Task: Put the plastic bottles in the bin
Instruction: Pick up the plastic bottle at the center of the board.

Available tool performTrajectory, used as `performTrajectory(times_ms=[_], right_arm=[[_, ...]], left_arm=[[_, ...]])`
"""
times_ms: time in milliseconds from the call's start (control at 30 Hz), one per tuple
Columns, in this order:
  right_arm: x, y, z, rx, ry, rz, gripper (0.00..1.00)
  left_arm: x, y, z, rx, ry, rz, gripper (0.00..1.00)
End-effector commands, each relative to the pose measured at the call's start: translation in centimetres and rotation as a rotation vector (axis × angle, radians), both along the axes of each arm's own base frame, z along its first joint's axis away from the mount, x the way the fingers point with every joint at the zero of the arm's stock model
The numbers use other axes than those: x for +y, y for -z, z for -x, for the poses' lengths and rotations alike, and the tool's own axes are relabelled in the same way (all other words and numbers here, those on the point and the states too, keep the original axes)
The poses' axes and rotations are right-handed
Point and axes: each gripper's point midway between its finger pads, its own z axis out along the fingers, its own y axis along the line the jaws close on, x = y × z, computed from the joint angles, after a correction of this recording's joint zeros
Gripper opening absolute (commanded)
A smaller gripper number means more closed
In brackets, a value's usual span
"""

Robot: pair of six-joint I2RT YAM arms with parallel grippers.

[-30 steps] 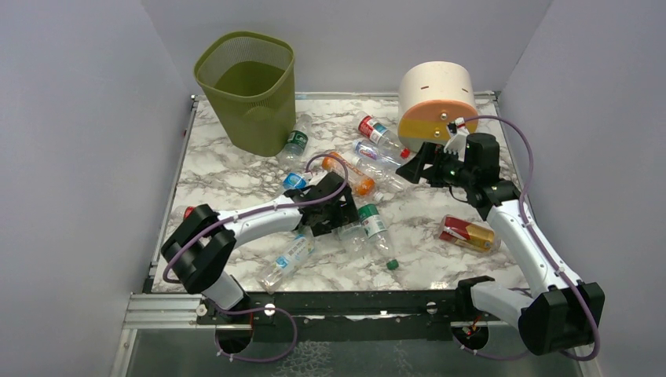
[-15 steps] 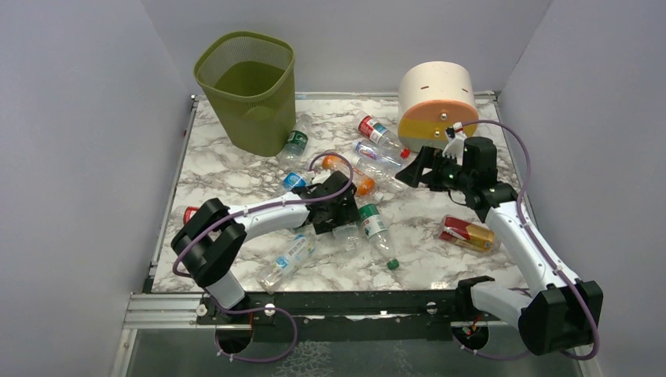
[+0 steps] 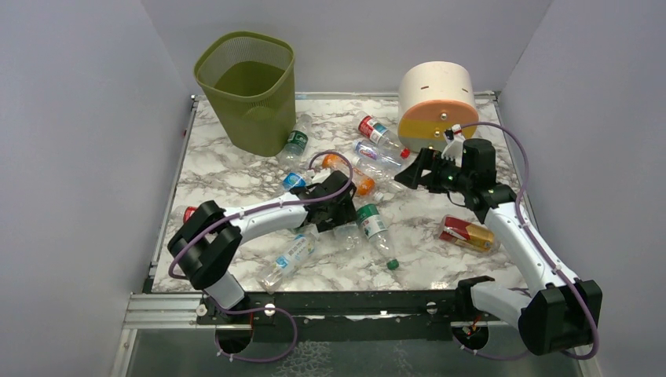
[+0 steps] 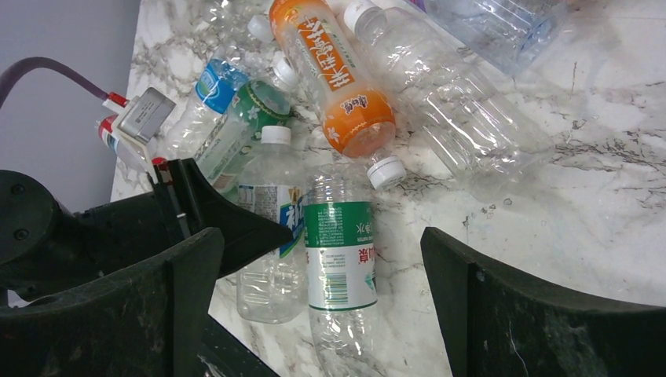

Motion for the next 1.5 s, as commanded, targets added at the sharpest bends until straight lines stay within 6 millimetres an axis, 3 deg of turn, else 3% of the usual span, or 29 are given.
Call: performTrajectory(times_ms=[0,300,500,833,1133,1467], right_arm=[[0.4,-0.8,0.1,-0.025,-0.018,-0.027,1.0],[0.5,-1.0,0.3,-0.024,-0.021,-0.044,1.0],[0.7,-1.2,0.4,-0.023,-0.027,-0.056,0.99],[0.7,-1.8,0.8,-0.03,-0.029,-0.063,1.0],[1.0,-1.7,1.2,-0.02,-0.042,-0.081,1.0],[1.3,-1.8,1.4,-0.014,-0.053,-0.097,1.0]], left_arm=[[-0.6,-3.6,-1.0,-0.085,-0.003,0.047,0.63],[-0.6,-10.2,-2.4,-0.212,0.007,0.083,0.65],[0.2,-14.1,-5.1,-0.307,0.009,0.067,0.67],[3.8,-21.7,-11.7,-0.463,-0.037,0.083,0.68],[6.3,-28.4,-16.0,-0.614,-0.056,0.092,0.68],[11.4,-36.8,-20.6,-0.803,-0.161,0.112,0.71]])
